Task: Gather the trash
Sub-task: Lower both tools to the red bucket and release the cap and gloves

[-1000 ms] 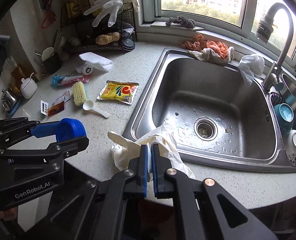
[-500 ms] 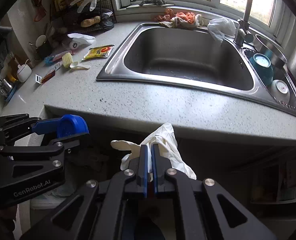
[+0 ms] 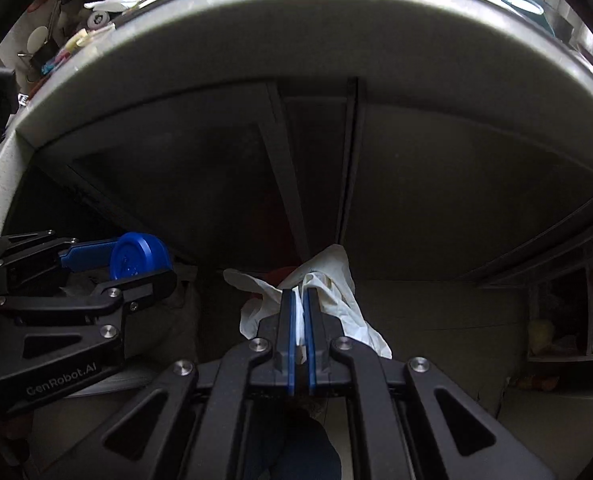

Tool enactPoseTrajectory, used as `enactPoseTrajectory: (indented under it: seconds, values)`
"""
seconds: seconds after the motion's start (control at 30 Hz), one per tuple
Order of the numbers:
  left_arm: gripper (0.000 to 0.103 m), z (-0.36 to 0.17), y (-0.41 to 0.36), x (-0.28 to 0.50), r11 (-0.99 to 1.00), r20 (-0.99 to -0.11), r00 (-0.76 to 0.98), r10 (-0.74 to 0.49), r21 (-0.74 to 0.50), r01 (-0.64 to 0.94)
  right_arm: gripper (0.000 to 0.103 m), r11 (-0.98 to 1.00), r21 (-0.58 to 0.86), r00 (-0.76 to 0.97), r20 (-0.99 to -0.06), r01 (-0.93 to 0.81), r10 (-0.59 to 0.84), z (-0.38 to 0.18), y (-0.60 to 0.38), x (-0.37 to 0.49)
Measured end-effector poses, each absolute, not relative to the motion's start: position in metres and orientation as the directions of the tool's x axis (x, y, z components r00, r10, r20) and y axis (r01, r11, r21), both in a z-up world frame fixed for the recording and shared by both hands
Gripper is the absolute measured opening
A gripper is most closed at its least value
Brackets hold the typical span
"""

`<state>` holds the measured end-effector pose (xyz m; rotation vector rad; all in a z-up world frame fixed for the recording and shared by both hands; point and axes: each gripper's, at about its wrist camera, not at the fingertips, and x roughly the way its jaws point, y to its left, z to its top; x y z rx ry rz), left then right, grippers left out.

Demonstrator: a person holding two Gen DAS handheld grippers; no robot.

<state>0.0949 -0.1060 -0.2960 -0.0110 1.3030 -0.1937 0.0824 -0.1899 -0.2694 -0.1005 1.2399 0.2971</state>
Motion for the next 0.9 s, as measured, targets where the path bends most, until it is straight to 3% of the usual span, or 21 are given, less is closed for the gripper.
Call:
enactPoseTrajectory:
  seconds: [0.23,0.47,0.5,0.6,0.9]
  values:
    - [0.044,-0.38,-0.113,0.1,0.983,-0.964,0.221,-0.15,-0.121,0.139,0.004,0.963,0.086,0.266,-0.951,-0.257,0.156,-0.347,-0.193,0.09]
    - [0.044,-0.412,-0.122,0.103,0.981,-0.966,0.216,-0.145,-0.112,0.157,0.004,0.967,0.071,0.263,-0.955,-0.244,0.136,-0.374,-0.189,0.096]
    - [0.048,-0.414,-0.12,0.104,0.982,-0.965,0.218,-0.145,-0.113,0.154,0.004,0.969,0.067,0.269,-0.954,-0.238,0.132,-0.373,-0.188,0.094]
    - [0.084,-0.413,-0.114,0.109,0.983,-0.96,0.235,-0.15,-0.119,0.142,0.004,0.971,0.058,0.28,-0.952,-0.233,0.124,-0.37,-0.185,0.093]
    - [0.09,-0.4,-0.115,0.112,0.983,-0.962,0.238,-0.136,-0.101,0.153,0.004,0.969,0.058,0.269,-0.955,-0.238,0.124,-0.372,-0.174,0.087]
